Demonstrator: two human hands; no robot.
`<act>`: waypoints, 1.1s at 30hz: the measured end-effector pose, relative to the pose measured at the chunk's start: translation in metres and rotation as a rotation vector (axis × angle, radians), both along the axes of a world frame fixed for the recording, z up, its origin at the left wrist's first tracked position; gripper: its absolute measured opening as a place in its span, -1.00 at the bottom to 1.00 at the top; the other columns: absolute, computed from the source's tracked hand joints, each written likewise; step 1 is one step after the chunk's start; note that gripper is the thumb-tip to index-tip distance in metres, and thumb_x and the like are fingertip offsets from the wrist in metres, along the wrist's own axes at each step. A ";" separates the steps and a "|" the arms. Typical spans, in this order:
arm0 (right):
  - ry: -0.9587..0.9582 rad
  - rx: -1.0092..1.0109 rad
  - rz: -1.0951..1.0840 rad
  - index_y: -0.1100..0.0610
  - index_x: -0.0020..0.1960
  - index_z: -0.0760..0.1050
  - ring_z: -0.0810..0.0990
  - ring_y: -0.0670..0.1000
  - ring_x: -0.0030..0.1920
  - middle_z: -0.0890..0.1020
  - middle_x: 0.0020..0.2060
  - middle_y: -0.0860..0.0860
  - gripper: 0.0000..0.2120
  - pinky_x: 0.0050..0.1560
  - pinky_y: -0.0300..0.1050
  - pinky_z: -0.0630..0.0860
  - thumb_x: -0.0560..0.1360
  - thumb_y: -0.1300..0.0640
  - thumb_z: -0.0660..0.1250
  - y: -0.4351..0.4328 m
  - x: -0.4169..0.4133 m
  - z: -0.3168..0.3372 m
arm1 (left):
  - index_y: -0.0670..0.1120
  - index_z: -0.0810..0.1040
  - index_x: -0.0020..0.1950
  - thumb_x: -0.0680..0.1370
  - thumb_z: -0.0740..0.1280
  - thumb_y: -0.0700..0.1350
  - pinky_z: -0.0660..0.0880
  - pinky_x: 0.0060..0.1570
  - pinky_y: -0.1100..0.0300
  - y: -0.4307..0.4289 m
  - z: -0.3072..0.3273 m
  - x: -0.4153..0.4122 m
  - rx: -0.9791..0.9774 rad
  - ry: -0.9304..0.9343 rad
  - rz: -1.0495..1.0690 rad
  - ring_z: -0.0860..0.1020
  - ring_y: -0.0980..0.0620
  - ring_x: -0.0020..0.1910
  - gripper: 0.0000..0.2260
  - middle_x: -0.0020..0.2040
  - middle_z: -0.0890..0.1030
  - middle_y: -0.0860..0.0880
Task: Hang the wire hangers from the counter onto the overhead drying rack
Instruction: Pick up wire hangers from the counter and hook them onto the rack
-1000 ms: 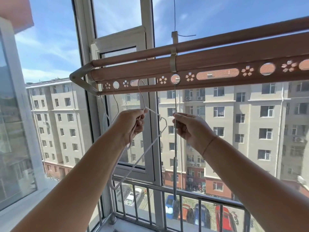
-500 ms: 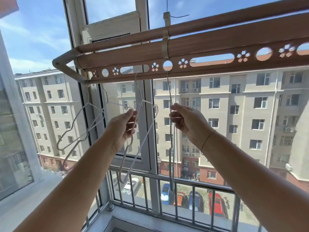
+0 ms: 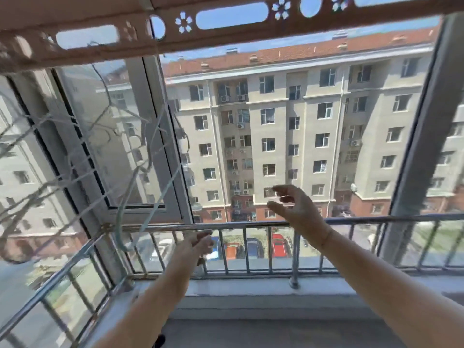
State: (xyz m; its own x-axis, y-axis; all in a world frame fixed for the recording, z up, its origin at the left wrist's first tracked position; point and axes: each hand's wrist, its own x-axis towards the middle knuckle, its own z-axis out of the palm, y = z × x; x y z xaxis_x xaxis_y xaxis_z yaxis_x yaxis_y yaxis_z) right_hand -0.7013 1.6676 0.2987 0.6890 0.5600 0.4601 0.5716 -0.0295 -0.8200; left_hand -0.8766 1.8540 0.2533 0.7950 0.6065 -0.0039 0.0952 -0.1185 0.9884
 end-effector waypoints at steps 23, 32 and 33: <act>0.155 -0.122 -0.721 0.02 0.43 0.20 0.25 0.03 0.41 0.30 0.40 0.02 -0.26 0.39 0.01 0.27 0.36 -0.02 0.47 -0.490 0.071 -0.078 | -0.03 0.40 0.36 0.47 0.40 -0.14 0.43 0.02 0.42 -0.461 -0.035 0.210 0.058 -0.018 -0.939 0.46 0.06 0.28 -0.53 0.27 0.52 0.00; 0.205 -0.085 -0.947 0.05 0.43 0.20 0.25 0.03 0.42 0.29 0.42 0.05 -0.26 0.39 -0.03 0.26 0.36 0.02 0.47 -0.690 0.063 -0.091 | 0.00 0.39 0.37 0.47 0.41 -0.14 0.37 0.23 0.20 -0.660 -0.053 0.257 0.031 -0.020 -1.168 0.45 0.08 0.30 -0.52 0.30 0.51 0.02; 0.208 -0.080 -0.981 0.07 0.43 0.21 0.26 0.03 0.41 0.30 0.41 0.05 -0.26 0.36 -0.09 0.26 0.36 0.02 0.47 -0.709 0.062 -0.092 | -0.02 0.39 0.37 0.47 0.41 -0.15 0.37 0.25 0.18 -0.680 -0.054 0.263 0.028 -0.017 -1.196 0.45 0.07 0.30 -0.51 0.30 0.51 0.00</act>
